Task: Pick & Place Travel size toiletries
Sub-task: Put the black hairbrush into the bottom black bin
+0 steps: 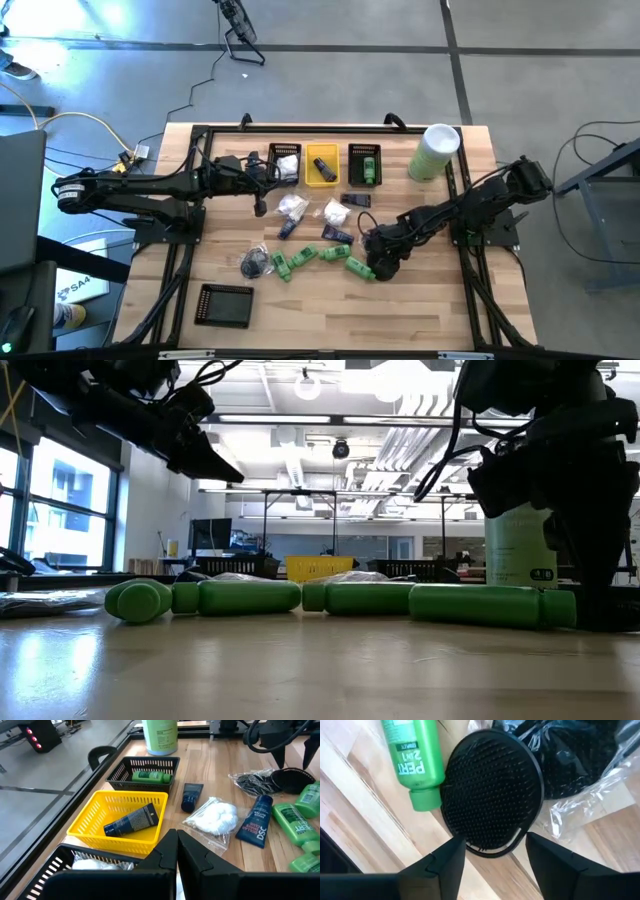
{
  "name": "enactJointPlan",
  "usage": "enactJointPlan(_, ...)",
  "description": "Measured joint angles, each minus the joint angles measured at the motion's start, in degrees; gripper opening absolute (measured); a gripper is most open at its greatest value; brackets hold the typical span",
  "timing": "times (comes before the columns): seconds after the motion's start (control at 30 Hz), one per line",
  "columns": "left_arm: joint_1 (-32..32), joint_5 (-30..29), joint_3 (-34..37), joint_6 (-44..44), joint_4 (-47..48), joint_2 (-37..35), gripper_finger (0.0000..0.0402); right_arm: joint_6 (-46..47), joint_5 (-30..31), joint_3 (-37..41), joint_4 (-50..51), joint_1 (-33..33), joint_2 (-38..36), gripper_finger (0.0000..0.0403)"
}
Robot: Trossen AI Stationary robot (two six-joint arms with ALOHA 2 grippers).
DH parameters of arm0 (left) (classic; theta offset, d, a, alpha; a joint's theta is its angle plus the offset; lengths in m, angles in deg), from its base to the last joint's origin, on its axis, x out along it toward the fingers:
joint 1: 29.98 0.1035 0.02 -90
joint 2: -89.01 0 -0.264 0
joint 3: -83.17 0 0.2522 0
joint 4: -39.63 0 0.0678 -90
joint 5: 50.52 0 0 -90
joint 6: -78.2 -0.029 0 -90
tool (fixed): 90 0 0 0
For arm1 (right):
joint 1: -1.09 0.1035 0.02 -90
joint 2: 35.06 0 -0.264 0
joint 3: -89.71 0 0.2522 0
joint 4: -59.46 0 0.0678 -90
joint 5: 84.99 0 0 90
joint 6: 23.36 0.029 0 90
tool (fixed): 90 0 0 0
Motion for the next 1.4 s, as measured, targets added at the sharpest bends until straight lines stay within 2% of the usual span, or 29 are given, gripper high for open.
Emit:
enactJointPlan(0.27, 0.00, 0.01, 0.00, 0.00, 0.00, 0.00, 0.0001, 0.00, 0.64, 0.02, -0.73, 0.00, 0.00, 0.0162)
enactJointPlan(0.73, 0.02, 0.00, -0.02, 0.00, 0.48, 0.00, 0.0001, 2.06, 1.87, 0.02, 1.45, 0.11, 0.00, 0.0165)
enactJointPlan(1.03, 0.00, 0.02, -0.02, 0.00, 0.55, 0.00, 0.0001, 3.13, 0.11, 0.09, 1.42, 0.28, 0.00, 0.0164)
enactJointPlan(1.13, 0.02, 0.02, -0.02, 0.00, 0.55, 0.00, 0.0001, 3.93, 0.45, 1.18, -0.58, 0.88, 0.00, 0.0164)
enactJointPlan(1.4, 0.02, 0.02, -0.02, 0.00, 0.57, 0.00, 0.0001, 7.88, 0.15, 7.28, -14.46, 2.34, -0.17, 0.0164)
